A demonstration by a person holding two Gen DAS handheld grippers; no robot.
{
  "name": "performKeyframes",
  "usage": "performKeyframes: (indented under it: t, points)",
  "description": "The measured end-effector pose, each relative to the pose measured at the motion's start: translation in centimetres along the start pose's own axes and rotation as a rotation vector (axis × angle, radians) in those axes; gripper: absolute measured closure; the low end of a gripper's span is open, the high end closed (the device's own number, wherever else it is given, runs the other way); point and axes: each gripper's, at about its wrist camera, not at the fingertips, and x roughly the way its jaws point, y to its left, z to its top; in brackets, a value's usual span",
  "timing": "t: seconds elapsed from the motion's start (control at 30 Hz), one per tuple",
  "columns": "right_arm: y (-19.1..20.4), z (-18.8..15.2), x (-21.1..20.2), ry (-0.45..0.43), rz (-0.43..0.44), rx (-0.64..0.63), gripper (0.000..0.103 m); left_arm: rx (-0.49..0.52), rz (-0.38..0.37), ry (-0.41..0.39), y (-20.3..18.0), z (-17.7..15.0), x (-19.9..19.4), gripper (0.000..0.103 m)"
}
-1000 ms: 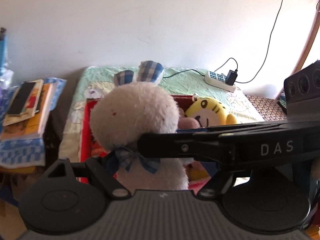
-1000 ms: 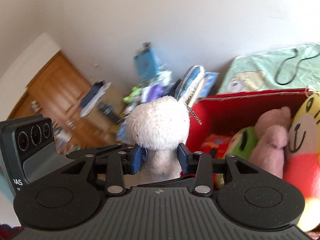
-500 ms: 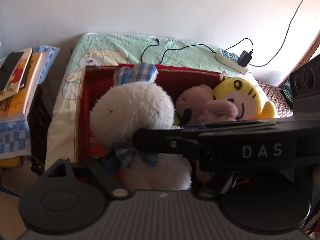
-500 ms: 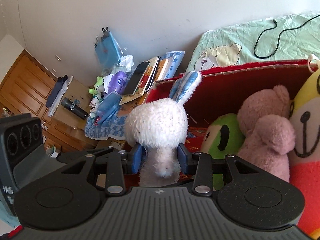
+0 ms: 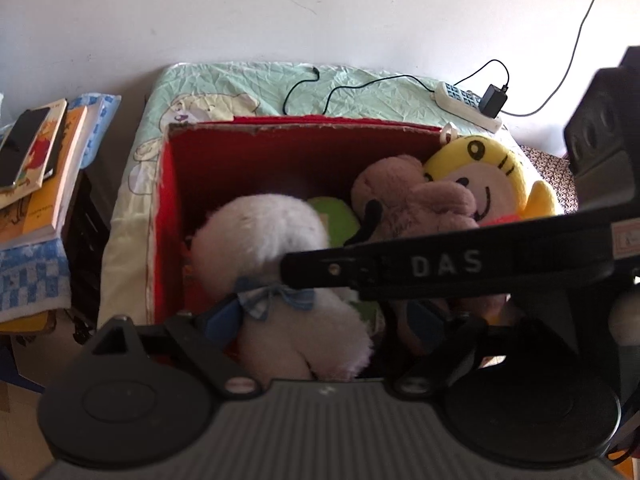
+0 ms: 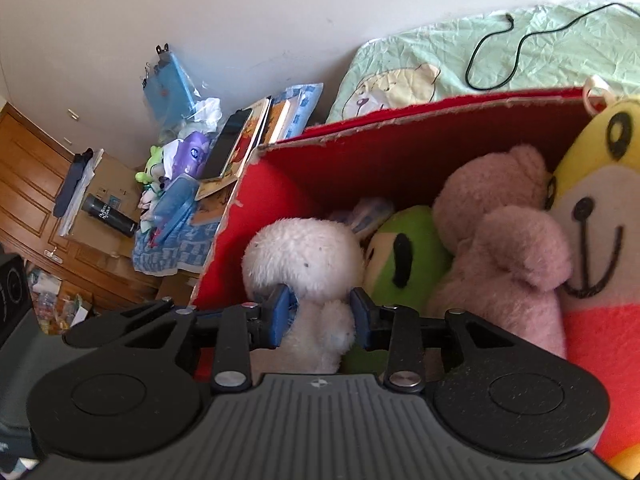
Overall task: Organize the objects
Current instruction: 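Lower the white bunny into the box and open the right gripper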
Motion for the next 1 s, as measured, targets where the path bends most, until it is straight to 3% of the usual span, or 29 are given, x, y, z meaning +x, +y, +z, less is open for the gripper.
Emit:
performKeyframes:
  t: [0.43,0.77,1.0]
  points:
    - [-0.4,-0.6,-1.4,-0.034,0.012,0.025,0.066,-0.014,0.058,-0.001,-0.3,-0.4,-0.3,0.013]
    - [-0.9,-1.6,-4.8,-0.123,-0.025,0.007,0.065,-0.015,0.170,0.008,-2.4,0.0,-0.5,0.011]
    - [-2.1,-2.3,-7.0,-0.149,0.015,0.017,0.065,-0.024,0.285,-0.005,-4.9,0.1,-1.3,0.008]
